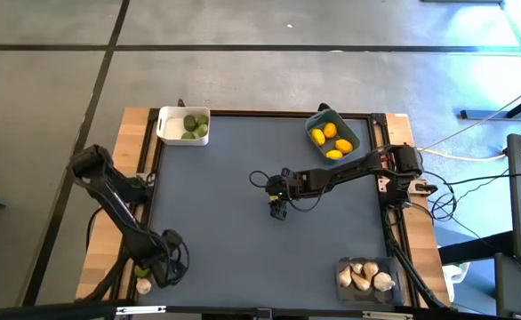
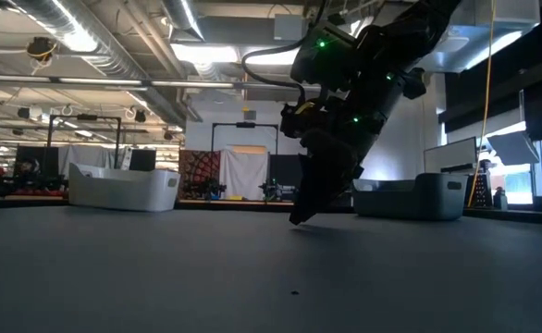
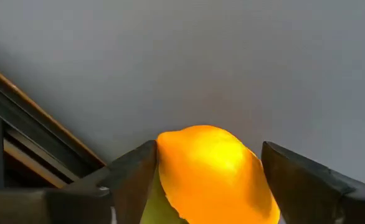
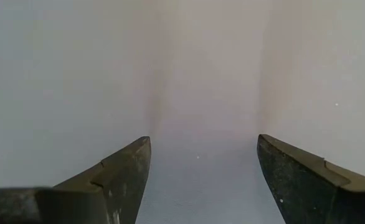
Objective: Sort produce into baskets
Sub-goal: Put the lemon into the blue bin
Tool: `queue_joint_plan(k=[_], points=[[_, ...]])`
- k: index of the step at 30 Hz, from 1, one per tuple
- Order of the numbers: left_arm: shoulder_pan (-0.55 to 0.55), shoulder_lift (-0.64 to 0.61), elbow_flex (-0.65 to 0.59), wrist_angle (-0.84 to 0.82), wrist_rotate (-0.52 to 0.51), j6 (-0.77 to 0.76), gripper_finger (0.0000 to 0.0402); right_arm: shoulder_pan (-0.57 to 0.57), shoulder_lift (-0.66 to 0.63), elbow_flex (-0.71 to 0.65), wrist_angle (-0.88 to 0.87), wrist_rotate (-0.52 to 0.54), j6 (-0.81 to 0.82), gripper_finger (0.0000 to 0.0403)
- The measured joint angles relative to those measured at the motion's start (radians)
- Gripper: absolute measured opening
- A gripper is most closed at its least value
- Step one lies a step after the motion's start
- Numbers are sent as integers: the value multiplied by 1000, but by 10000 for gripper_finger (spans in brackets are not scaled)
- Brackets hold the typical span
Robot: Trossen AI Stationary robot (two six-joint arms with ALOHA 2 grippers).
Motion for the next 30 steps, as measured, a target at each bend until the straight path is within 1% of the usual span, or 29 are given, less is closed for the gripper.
queue_joint_plan(k=[10,17,20,24,27,30], points=[[0,5,0,-3,8,85,153,0,1,0,0,2,0,294],[12,5,0,-5,2,131,92,0,1,0,0,15,-1,294],[28,5,0,-13,-2,172,77,0,1,0,0,15,-1,294],[55,5,0,-57,-22,220,70,0,1,0,0,15,-1,294],[72,5,0,-88,-34,233,73,0,1,0,0,15,-1,294],[81,5,0,-106,-77,265,89,0,1,0,0,14,-1,294]])
